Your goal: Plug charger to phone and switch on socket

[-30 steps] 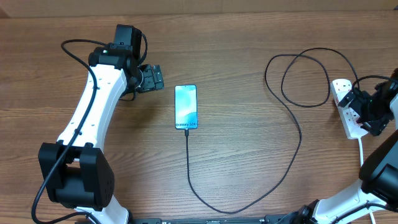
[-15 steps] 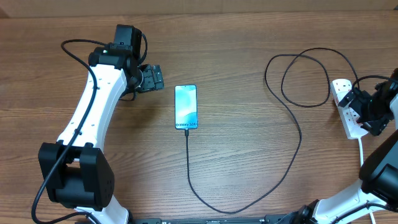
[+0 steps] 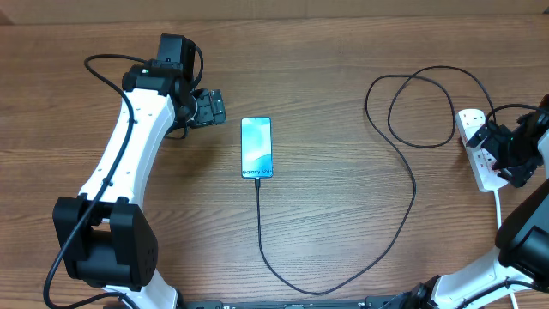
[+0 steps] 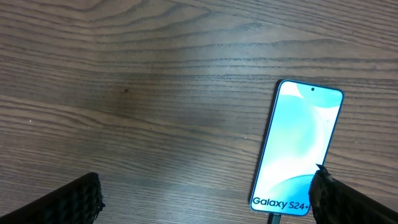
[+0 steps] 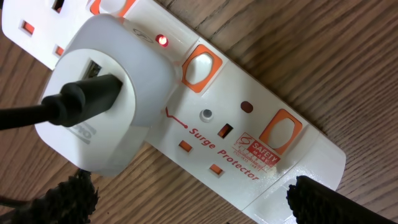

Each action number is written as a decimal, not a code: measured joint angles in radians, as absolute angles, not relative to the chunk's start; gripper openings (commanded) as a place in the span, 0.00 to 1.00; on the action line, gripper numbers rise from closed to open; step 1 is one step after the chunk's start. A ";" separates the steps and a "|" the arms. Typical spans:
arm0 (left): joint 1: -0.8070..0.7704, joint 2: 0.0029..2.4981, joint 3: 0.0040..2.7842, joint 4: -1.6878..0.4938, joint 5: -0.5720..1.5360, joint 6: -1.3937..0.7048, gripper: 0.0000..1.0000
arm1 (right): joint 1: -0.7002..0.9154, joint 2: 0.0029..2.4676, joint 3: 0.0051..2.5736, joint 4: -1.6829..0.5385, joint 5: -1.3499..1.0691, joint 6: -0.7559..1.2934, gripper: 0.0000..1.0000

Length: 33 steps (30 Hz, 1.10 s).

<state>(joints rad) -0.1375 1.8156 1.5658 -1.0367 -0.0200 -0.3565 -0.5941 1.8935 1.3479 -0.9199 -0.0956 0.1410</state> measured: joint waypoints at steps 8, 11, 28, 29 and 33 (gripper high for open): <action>-0.197 1.746 1.563 -1.037 -0.024 -0.356 1.00 | -0.594 1.893 1.348 -0.920 -0.096 0.141 1.00; -0.242 1.647 1.563 -1.037 -0.023 -0.356 1.00 | -0.594 1.893 1.348 -0.920 -0.096 0.141 1.00; -0.374 1.250 1.564 -1.064 -0.036 -0.356 1.00 | -0.594 1.893 1.348 -0.920 -0.093 0.141 1.00; -0.374 1.251 1.564 -1.079 -0.038 -0.356 1.00 | -0.594 1.893 1.348 -0.920 -0.092 0.141 1.00; -0.374 1.254 1.564 -1.150 -0.038 -0.356 1.00 | -0.594 1.893 1.348 -0.920 -0.092 0.141 1.00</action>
<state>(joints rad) -0.3737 1.2545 1.5639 -1.1503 -0.0380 -0.3565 -0.5941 1.8935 1.3479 -0.9195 -0.0917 0.1410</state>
